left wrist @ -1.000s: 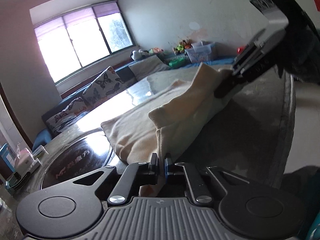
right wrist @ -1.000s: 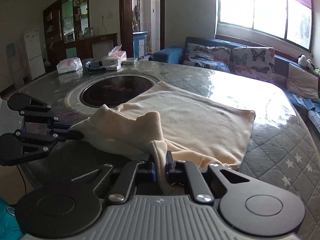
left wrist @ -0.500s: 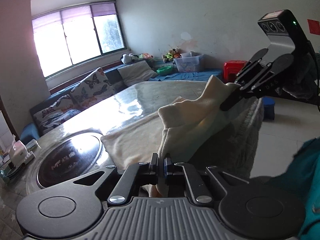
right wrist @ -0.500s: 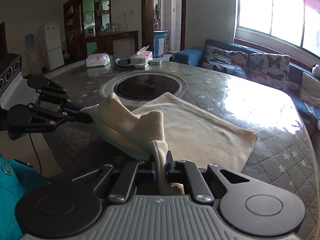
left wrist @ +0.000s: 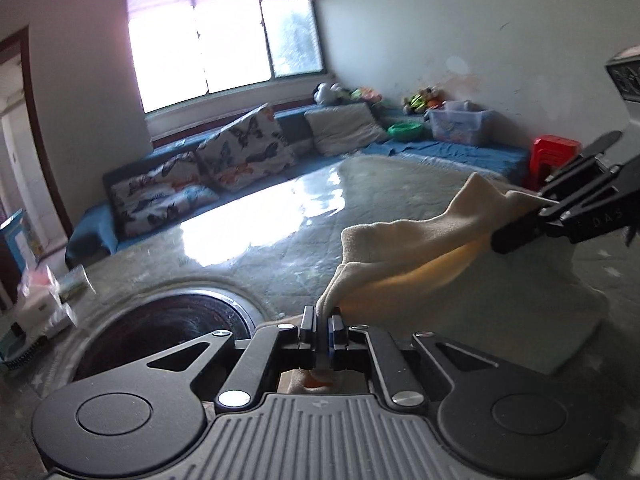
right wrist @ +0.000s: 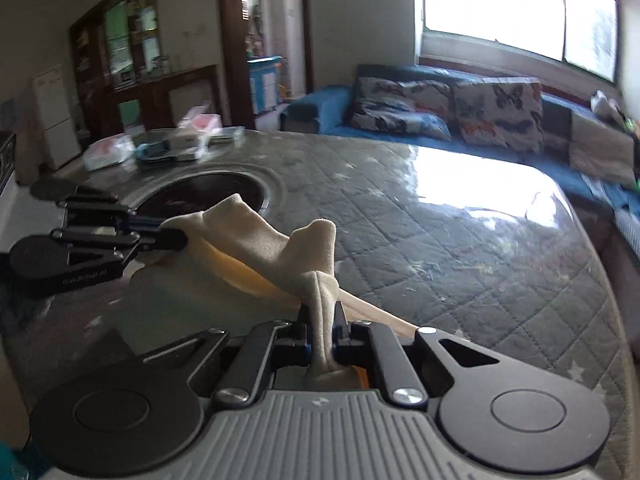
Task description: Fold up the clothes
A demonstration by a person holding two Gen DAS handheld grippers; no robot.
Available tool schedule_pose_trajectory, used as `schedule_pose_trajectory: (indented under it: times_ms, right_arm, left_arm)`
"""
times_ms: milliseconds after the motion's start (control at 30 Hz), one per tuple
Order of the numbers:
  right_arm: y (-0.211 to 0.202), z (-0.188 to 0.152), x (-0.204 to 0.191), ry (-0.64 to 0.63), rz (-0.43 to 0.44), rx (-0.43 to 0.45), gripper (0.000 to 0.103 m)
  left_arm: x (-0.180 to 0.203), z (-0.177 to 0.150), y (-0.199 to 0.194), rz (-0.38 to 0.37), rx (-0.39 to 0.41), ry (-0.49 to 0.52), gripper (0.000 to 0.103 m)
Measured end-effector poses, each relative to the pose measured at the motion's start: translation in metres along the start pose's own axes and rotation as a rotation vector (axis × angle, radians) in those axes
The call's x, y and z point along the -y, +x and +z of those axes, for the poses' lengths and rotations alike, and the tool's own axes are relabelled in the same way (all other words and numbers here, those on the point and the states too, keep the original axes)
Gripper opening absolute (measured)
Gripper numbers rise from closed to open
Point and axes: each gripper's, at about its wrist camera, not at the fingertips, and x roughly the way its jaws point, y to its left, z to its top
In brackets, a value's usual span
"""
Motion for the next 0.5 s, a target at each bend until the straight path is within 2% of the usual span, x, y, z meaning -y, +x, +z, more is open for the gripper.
schedule_pose_trajectory:
  times_ms: [33, 67, 133, 233, 267, 400, 500]
  right_arm:
    - [0.013, 0.002, 0.007, 0.028, -0.012, -0.007, 0.009]
    - [0.023, 0.0, 0.011, 0.059, -0.032, -0.006, 0.018]
    - [0.038, -0.003, 0.019, 0.112, -0.058, -0.008, 0.019]
    - [0.041, -0.011, 0.029, 0.166, -0.103, 0.019, 0.031]
    - [0.041, -0.013, 0.032, 0.181, -0.118, 0.029, 0.036]
    - [0.028, -0.016, 0.049, 0.301, -0.218, 0.083, 0.037]
    - [0.019, -0.014, 0.047, 0.291, -0.231, 0.1, 0.038]
  left_arm:
    - [-0.001, 0.001, 0.013, 0.01, -0.015, -0.011, 0.006]
    - [-0.003, 0.0, 0.023, 0.016, -0.032, -0.024, 0.007]
    - [-0.006, 0.0, 0.037, 0.028, -0.056, -0.046, 0.009]
    - [-0.011, -0.001, 0.045, 0.029, -0.057, -0.069, 0.011]
    - [-0.011, -0.001, 0.045, 0.035, -0.057, -0.075, 0.014]
    - [-0.016, 0.003, 0.044, 0.066, -0.052, -0.122, 0.021]
    - [-0.021, 0.005, 0.032, 0.074, -0.036, -0.158, 0.023]
